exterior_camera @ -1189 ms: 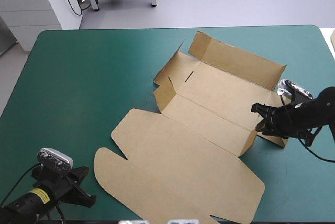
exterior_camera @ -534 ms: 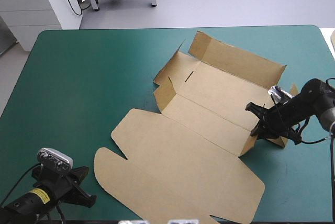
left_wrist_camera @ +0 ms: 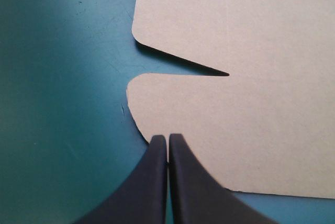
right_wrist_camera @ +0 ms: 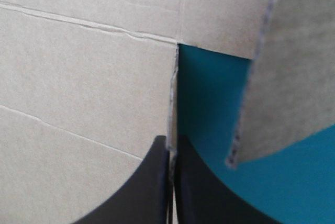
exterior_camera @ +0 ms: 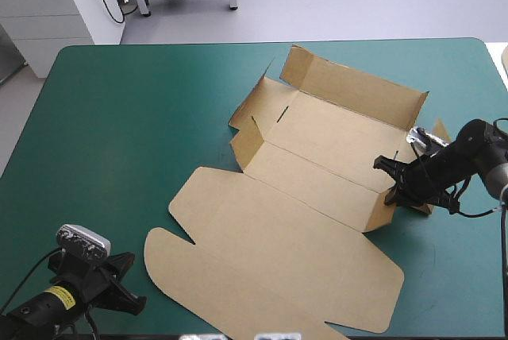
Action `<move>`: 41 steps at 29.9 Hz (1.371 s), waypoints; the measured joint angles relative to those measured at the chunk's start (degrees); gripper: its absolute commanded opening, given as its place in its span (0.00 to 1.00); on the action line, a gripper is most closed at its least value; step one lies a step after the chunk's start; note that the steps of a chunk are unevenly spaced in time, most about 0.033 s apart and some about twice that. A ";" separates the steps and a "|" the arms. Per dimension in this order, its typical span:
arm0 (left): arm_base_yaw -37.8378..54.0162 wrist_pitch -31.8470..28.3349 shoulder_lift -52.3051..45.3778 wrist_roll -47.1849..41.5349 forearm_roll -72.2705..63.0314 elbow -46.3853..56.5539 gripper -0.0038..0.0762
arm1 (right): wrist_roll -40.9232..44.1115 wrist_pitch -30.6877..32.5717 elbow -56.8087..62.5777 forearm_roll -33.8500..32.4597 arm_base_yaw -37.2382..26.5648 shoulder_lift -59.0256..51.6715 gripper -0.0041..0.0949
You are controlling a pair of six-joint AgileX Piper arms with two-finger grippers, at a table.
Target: Fold the box
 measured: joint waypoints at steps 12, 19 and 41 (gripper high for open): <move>0.00 0.00 0.00 0.00 0.00 0.00 0.04 | -5.58 -0.57 -9.80 -12.41 0.10 0.67 0.03; 0.00 0.00 0.00 0.00 0.00 0.00 0.04 | -12.59 1.80 -18.84 -15.16 1.67 6.82 0.03; 0.00 0.00 0.00 0.00 0.00 0.00 0.04 | -37.14 -1.71 -54.29 -28.23 30.26 29.77 0.03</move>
